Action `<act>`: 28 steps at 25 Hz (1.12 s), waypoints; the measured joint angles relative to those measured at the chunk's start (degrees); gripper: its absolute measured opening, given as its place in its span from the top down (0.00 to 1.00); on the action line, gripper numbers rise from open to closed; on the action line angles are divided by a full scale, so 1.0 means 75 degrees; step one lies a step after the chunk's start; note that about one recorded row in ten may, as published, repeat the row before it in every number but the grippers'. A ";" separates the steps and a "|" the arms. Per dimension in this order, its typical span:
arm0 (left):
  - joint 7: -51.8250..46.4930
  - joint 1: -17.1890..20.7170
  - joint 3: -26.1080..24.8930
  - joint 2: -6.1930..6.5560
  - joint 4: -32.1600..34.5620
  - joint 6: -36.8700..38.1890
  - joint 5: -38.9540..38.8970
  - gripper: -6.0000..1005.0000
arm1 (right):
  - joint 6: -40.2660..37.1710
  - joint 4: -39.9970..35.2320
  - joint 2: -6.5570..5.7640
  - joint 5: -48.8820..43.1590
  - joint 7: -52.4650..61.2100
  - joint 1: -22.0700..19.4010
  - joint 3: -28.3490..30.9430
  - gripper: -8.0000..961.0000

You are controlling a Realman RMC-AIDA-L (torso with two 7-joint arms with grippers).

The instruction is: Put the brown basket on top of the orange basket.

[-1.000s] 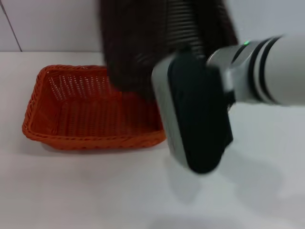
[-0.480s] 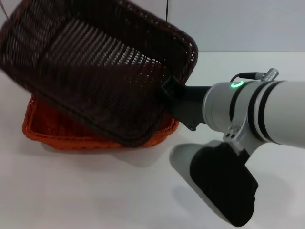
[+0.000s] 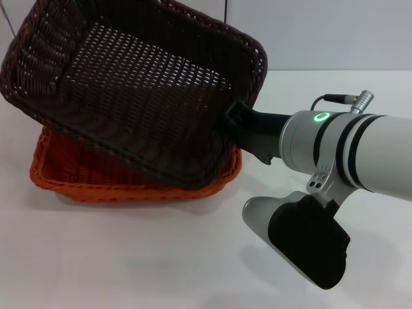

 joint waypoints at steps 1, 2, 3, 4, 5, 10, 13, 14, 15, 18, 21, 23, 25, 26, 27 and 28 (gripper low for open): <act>0.0000 -0.0007 0.0000 0.0000 0.0000 0.0004 -0.0043 0.17 | 0.0001 0.0056 -0.0007 0.0004 -0.0004 0.0021 0.0000 0.74; 0.0000 -0.0011 0.0000 0.0000 0.0000 0.0011 -0.0067 0.17 | 0.0004 0.0107 -0.0015 0.0007 -0.0023 0.0037 0.0000 0.73; 0.0000 -0.0014 -0.0002 0.0001 -0.0002 0.0029 -0.0090 0.17 | 0.0013 0.0161 -0.0022 0.0021 -0.0056 0.0052 0.0000 0.73; 0.0000 -0.0015 -0.0006 0.0004 -0.0007 0.0035 -0.0093 0.17 | 0.0031 0.0199 -0.0026 0.0043 -0.0083 0.0060 0.0000 0.73; 0.0001 -0.0017 -0.0014 0.0006 -0.0011 0.0041 -0.0095 0.17 | 0.0047 0.0226 -0.0029 0.0066 -0.0104 0.0062 0.0000 0.73; 0.0027 -0.0064 -0.0048 0.0010 -0.0012 0.0019 -0.0097 0.17 | 0.0172 0.0267 -0.0022 0.0202 -0.0066 -0.0001 0.0006 0.72; 0.0029 -0.0112 -0.0056 0.0014 -0.0011 0.0010 -0.0097 0.17 | 0.0168 0.0285 -0.0017 0.0226 0.0009 -0.0075 0.0008 0.71; 0.0031 -0.0124 -0.0059 0.0017 -0.0009 0.0007 -0.0096 0.17 | 0.0170 0.0287 -0.0017 0.0213 0.0082 -0.0095 0.0001 0.71; 0.0031 -0.0127 -0.0062 0.0019 -0.0009 0.0004 -0.0096 0.17 | 0.0180 0.0291 -0.0017 0.0186 0.0152 -0.0110 -0.0008 0.71; 0.0039 -0.0160 -0.0061 0.0033 -0.0010 -0.0011 -0.0095 0.17 | 0.0212 0.0301 -0.0021 0.0064 0.0254 -0.0195 -0.0011 0.71; 0.0065 -0.0187 -0.0058 0.0038 -0.0010 -0.0080 -0.0095 0.17 | 0.0211 0.0161 -0.0024 0.0022 0.0262 -0.0350 -0.0009 0.70; 0.0075 -0.0218 -0.0062 0.0038 -0.0009 -0.0128 -0.0094 0.17 | 0.0211 0.0012 -0.0026 -0.0001 0.0263 -0.0486 -0.0022 0.63; 0.0077 -0.0260 -0.0061 0.0043 0.0001 -0.0186 -0.0094 0.17 | 0.0192 -0.0148 -0.0027 -0.0011 0.0264 -0.0633 -0.0052 0.55; 0.0079 -0.0278 -0.0061 0.0047 0.0002 -0.0215 -0.0094 0.17 | 0.0175 -0.0226 -0.0027 -0.0013 0.0264 -0.0702 -0.0068 0.52; 0.0079 -0.0278 -0.0061 0.0047 0.0002 -0.0215 -0.0094 0.17 | 0.0160 -0.0317 -0.0023 -0.0020 0.0265 -0.0780 -0.0092 0.48; 0.0083 -0.0298 -0.0061 0.0052 0.0004 -0.0234 -0.0094 0.17 | 0.0146 -0.0409 -0.0015 -0.0026 0.0266 -0.0871 -0.0115 0.43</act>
